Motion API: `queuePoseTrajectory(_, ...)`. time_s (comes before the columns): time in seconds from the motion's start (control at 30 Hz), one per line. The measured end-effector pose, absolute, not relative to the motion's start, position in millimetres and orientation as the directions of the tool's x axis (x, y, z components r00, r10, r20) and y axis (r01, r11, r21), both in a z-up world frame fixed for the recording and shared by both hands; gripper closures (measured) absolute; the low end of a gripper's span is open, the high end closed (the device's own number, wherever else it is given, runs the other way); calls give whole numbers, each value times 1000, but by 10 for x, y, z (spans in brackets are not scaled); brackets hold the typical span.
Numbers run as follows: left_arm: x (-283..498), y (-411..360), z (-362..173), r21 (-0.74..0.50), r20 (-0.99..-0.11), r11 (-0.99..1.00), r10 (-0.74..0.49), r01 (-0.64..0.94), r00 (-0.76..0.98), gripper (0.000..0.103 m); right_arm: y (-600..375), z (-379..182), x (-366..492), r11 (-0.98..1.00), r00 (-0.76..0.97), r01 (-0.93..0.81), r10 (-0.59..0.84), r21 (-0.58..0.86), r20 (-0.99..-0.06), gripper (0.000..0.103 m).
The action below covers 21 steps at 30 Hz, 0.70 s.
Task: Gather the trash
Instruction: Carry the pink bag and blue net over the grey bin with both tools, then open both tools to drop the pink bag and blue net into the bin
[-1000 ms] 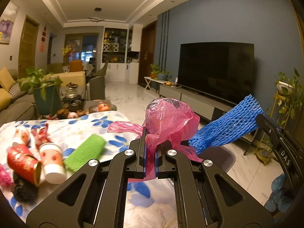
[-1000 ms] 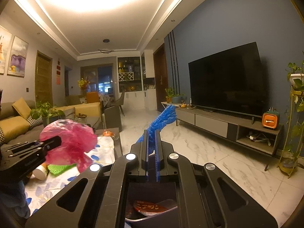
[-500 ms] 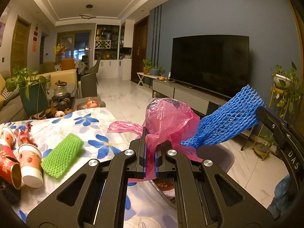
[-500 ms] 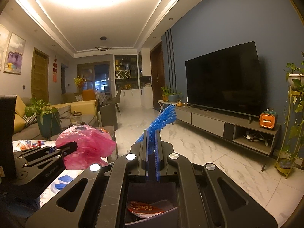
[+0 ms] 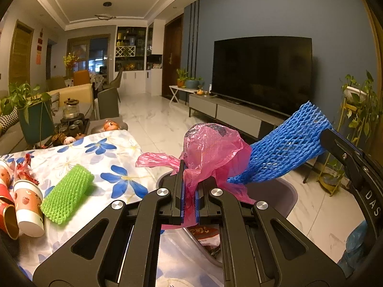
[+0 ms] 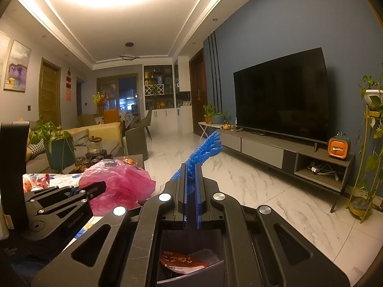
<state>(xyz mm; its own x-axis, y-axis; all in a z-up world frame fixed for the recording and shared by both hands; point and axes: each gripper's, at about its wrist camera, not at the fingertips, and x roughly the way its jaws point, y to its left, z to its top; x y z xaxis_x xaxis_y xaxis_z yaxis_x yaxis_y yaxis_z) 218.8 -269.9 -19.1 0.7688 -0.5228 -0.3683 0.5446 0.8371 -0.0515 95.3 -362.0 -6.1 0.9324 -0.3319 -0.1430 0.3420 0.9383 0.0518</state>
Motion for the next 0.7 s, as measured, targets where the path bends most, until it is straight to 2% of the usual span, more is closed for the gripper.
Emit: queuePoseTrajectory(0.7,2274,-2883,-325,-49,-392,809,-555,586,734,97,-3625,-118,1054,939,926,340,-323,56,-194,97)
